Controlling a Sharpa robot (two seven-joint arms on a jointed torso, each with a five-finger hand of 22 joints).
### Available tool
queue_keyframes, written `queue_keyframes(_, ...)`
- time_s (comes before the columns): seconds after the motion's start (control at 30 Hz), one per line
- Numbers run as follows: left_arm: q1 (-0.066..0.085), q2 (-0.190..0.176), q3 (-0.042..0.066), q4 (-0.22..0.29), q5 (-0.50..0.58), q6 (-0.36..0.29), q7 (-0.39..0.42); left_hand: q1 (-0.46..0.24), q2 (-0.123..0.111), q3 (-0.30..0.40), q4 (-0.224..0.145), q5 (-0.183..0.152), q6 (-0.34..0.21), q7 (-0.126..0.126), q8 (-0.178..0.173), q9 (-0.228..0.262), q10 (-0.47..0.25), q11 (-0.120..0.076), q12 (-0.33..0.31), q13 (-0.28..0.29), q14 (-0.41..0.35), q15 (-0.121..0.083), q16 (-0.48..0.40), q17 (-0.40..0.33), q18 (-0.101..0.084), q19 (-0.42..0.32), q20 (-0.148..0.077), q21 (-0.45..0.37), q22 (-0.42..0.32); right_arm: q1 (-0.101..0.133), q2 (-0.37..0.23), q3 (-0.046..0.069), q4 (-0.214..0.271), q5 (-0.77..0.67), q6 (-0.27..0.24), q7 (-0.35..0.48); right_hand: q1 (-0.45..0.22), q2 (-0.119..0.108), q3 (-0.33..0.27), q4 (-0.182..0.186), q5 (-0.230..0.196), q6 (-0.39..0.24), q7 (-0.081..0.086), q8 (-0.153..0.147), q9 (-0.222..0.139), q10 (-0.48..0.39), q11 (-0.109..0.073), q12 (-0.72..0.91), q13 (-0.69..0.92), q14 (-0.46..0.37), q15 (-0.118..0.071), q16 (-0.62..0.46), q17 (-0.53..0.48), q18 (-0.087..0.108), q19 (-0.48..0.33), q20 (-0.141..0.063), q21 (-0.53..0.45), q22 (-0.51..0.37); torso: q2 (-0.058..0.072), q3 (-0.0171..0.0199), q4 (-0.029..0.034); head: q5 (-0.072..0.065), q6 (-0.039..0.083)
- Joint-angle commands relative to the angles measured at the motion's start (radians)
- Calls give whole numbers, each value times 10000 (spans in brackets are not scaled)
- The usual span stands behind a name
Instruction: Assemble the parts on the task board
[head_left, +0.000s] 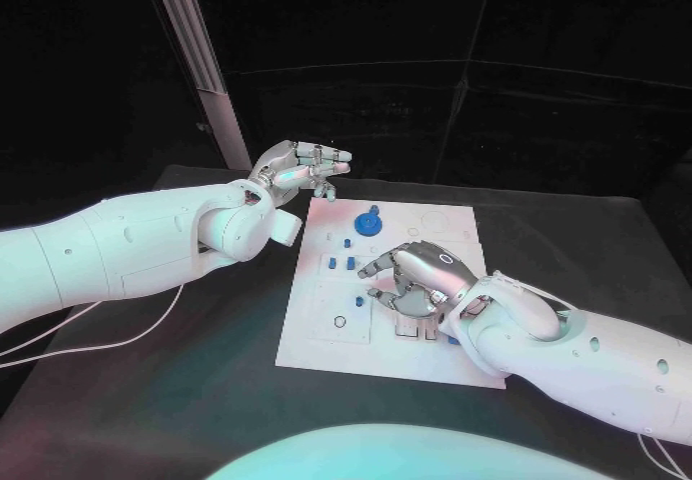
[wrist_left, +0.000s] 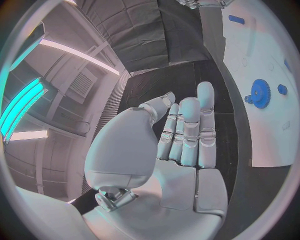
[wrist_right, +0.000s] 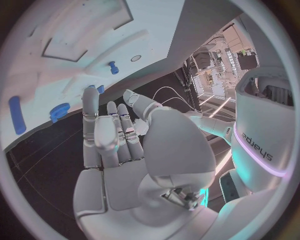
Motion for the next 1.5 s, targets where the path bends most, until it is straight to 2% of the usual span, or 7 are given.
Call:
queue_keyframes(0.03, 16, 1, 3, -13, 15, 154, -46, 10, 8, -60, -23, 29, -66, 25, -18, -17, -18, 63, 68, -9, -56, 13, -44, -14, 63, -63, 13, -23, -9, 251, -299, 16, 192, 1124, 155, 14, -115, 14, -49, 41, 62, -27, -8, 2, 10, 77, -11, 56, 7, 22, -33, 68, 35, -5, -20, -14, -12, -15, 1, -5, 1, -29, 44)
queue_keyframes(0.27, 15, -8, 2, -27, 15, 165, -12, 14, 13, -61, -23, 30, -72, 28, -21, -18, -18, 64, 71, -11, -62, 14, -50, -30, 62, -62, 15, -27, -12, 1181, -1198, 28, 302, 910, 1623, -902, -311, -197, -494, 201, 45, -238, 9, -34, -7, -168, 22, 58, -30, 45, 27, 82, -31, -5, 8, -17, -63, -71, 4, -8, 4, -186, 179)
queue_keyframes(0.47, 15, -1, 1, -39, 15, 180, 12, 15, 13, -61, -23, 30, -73, 28, -21, -18, -17, 64, 71, -11, -63, 14, -52, -33, 62, -62, 15, -27, -13, 1553, -1511, 31, 92, 133, 2594, -1595, -266, -276, -1324, 396, -74, -715, -131, -40, -10, -595, -20, 96, -20, 14, 8, -51, -320, -10, 23, -56, -247, -217, 16, 3, 10, -297, 256)
queue_keyframes(0.97, 14, 23, 1, -64, 15, 200, 23, 16, 14, -61, -24, 31, -74, 28, -21, -17, -15, 64, 74, -11, -66, 15, -56, -42, 62, -61, 15, -29, -14, 1669, -1430, 26, -87, -734, 4347, -2080, 45, -106, -2311, 637, -78, -828, -273, -11, 16, -639, -99, 459, 7, 41, -37, -129, -519, -7, 121, -106, -450, -393, 27, -1, 18, -341, 227)
queue_keyframes(1.13, 14, 24, 1, -65, 15, 200, 21, 16, 14, -61, -24, 31, -74, 28, -21, -17, -15, 64, 74, -11, -66, 15, -56, -42, 62, -61, 15, -29, -14, 1669, -1293, 23, -174, -831, 4492, -2095, 388, 181, -2337, 602, -47, -689, -281, 16, 31, -329, -173, 720, 0, 111, -112, -55, -433, -4, 228, -175, -461, -429, 22, -3, 17, -335, 215)
queue_keyframes(1.3, 14, 30, 1, -65, 15, 205, 22, 16, 14, -61, -24, 31, -74, 28, -21, -17, -15, 64, 74, -11, -66, 15, -56, -42, 62, -61, 15, -29, -14, 1666, -1101, 20, -300, -860, 4428, -2016, 715, 528, -1890, 528, -390, -459, -304, 39, 37, 60, -226, 798, -44, 180, -172, 81, -235, -5, 352, -240, -372, -405, 27, 5, 17, -332, 215)
queue_keyframes(1.5, 14, 35, 1, -63, 15, 207, 20, 16, 14, -61, -24, 31, -74, 28, -21, -17, -15, 64, 74, -11, -66, 15, -56, -42, 62, -61, 15, -29, -14, 1661, -930, 18, -479, -869, 4522, -1954, 749, 614, -1539, 533, -486, -311, -321, 42, 35, 344, -271, 765, -48, 231, -208, 211, -52, -5, 386, -273, -304, -377, 26, 6, 13, -335, 204)
